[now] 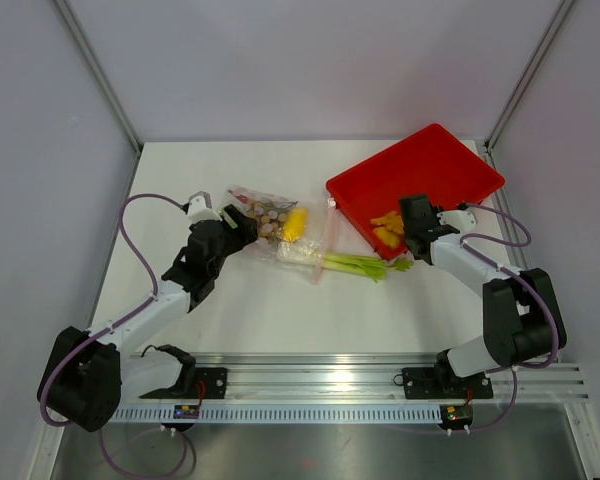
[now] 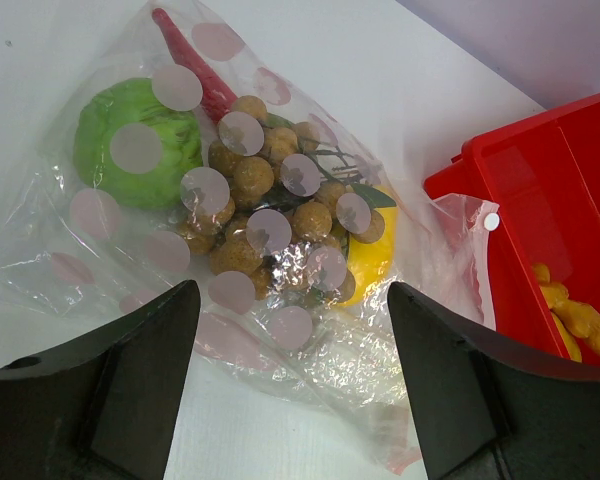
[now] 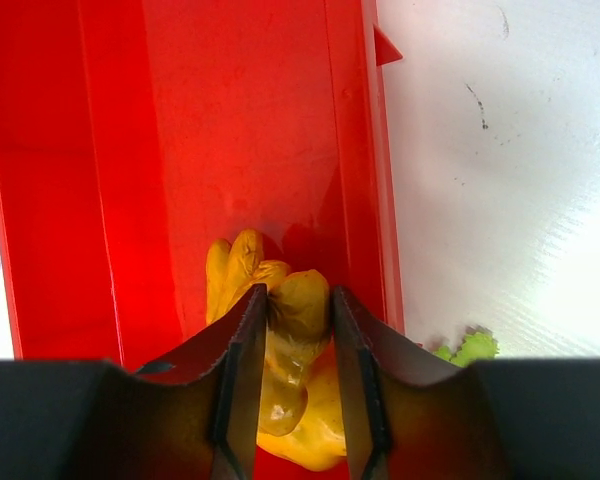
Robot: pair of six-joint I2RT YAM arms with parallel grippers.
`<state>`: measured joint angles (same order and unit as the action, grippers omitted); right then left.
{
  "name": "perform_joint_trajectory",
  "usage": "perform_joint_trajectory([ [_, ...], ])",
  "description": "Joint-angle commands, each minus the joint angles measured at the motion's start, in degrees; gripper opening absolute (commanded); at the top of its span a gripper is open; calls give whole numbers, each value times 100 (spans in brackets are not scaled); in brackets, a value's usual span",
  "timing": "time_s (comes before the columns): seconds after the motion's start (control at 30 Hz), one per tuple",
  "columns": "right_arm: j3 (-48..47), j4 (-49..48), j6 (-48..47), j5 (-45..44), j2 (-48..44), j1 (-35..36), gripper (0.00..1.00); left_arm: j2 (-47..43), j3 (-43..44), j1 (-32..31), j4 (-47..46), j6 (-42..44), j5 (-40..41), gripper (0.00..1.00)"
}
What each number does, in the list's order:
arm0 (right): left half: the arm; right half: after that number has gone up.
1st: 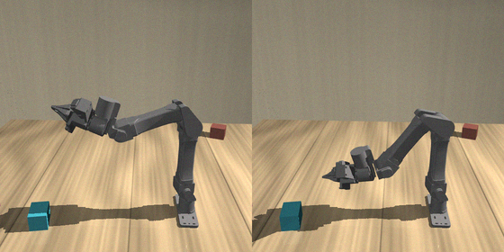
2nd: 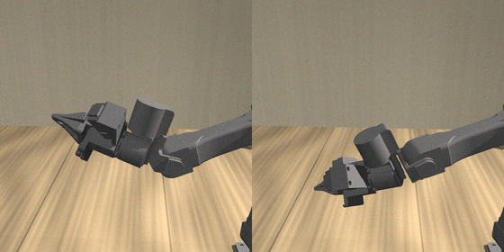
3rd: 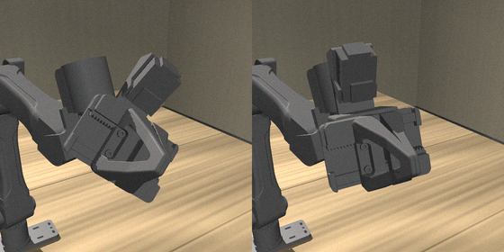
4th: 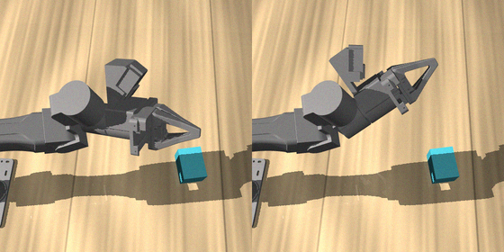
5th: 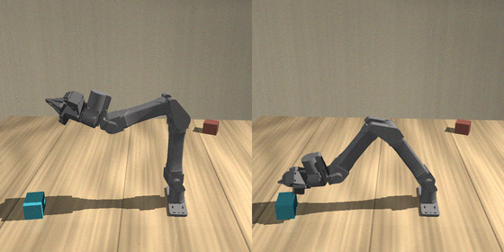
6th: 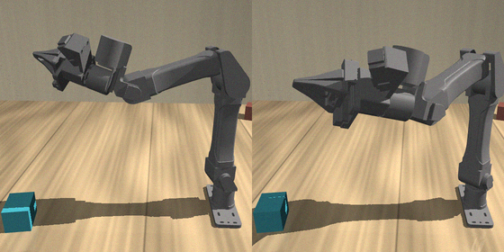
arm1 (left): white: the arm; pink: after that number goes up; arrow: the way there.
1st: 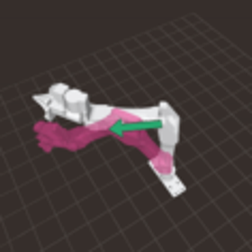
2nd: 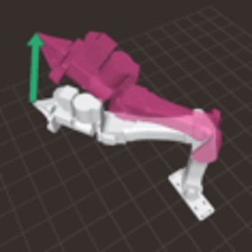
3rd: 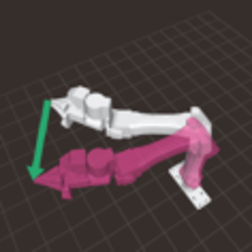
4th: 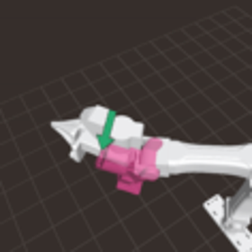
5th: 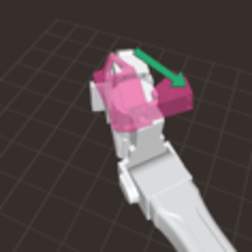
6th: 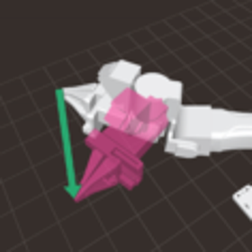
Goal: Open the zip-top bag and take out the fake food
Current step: Place the fake vegetable in the bin.
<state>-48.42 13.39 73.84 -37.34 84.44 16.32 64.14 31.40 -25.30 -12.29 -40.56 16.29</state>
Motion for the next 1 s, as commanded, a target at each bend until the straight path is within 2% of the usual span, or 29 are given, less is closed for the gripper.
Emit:
perform_joint_trajectory([
  [0.0, -167, 226, 42, -45, 2, -58, 41, 20, 183, -10, -265, 4, -39, 79],
  [0.03, -167, 234, 42, -54, -7, -58, 46, 20, 183, -10, -265, 4, -47, 79],
  [0.23, -158, 226, 25, -54, -33, -58, 57, 11, 183, -10, -256, 4, -47, 79],
  [0.53, -80, 182, -10, 8, -244, -58, 66, 11, 174, -10, -256, 12, -30, 79],
  [0.67, 35, 59, -63, 78, -429, -58, 75, -7, 174, -10, -256, 21, -39, 80],
  [0.87, 0, 208, -98, 139, -560, -41, 97, -15, 174, -10, -256, 13, -39, 80],
  [0.97, 8, 208, -168, 262, -657, -50, 99, -42, 165, -10, -256, 13, -39, 80],
])
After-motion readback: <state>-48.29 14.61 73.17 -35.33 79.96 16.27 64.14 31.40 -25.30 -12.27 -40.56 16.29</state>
